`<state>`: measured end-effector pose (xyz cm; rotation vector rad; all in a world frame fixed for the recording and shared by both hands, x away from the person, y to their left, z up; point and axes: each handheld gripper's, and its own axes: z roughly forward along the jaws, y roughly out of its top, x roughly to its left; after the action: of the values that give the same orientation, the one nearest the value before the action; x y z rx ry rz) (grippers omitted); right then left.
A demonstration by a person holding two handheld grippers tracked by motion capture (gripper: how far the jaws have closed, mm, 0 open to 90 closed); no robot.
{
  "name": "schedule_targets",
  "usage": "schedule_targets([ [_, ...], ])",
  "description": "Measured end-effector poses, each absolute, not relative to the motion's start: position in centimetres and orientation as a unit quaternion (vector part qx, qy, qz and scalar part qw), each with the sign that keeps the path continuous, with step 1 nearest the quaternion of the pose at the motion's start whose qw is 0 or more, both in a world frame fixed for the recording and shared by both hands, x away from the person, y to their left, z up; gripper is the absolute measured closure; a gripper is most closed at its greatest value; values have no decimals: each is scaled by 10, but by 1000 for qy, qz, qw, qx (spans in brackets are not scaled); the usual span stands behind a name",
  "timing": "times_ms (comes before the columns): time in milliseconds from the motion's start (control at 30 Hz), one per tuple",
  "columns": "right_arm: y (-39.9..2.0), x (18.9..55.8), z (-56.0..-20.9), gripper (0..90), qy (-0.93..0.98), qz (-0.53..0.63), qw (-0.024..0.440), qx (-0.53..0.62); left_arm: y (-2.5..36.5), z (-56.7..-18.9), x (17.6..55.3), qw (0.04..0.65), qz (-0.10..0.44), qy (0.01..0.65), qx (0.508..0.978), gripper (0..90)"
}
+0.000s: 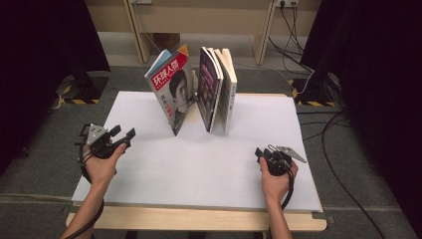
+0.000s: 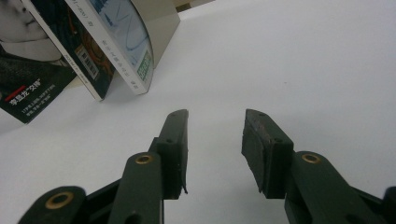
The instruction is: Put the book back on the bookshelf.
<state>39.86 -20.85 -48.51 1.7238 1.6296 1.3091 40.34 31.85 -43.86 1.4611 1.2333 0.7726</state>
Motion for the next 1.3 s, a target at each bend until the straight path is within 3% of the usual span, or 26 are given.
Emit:
schedule_targets([
  [833,-205,399,-489,610,591,467,211,623,346,-498,394,483,325,543,605,366],
  [1300,-205,400,-490,608,589,466,207,627,347,-500,387,502,344,530,590,362],
])
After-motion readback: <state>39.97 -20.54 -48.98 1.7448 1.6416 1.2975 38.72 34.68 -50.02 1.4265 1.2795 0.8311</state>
